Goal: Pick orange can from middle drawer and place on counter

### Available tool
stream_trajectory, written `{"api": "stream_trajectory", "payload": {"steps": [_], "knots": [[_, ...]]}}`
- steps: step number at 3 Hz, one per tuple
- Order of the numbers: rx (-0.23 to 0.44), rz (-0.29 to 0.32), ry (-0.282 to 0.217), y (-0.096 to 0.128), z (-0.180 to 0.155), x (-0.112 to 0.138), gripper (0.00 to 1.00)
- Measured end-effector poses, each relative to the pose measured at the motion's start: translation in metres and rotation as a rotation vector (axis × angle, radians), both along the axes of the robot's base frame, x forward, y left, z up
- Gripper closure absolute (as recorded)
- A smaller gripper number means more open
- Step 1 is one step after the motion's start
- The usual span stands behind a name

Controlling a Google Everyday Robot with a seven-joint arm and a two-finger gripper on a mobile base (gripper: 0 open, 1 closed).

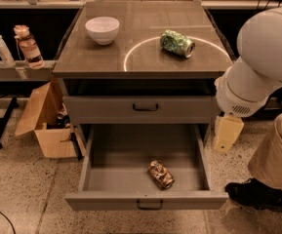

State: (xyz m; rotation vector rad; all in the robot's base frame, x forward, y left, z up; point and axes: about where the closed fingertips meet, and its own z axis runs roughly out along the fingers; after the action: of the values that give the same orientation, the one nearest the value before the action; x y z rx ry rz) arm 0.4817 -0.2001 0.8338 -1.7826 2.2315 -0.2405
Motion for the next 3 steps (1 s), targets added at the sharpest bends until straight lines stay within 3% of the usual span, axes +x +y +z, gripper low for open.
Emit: {"api": "stream_trajectory", "payload": {"steps": [1, 3], "knots": [[0.011, -0.017, 0.001, 0.003, -0.017, 0.008, 0.00], [0.014, -0.118, 0.042, 0.014, -0.063, 0.034, 0.00]]}}
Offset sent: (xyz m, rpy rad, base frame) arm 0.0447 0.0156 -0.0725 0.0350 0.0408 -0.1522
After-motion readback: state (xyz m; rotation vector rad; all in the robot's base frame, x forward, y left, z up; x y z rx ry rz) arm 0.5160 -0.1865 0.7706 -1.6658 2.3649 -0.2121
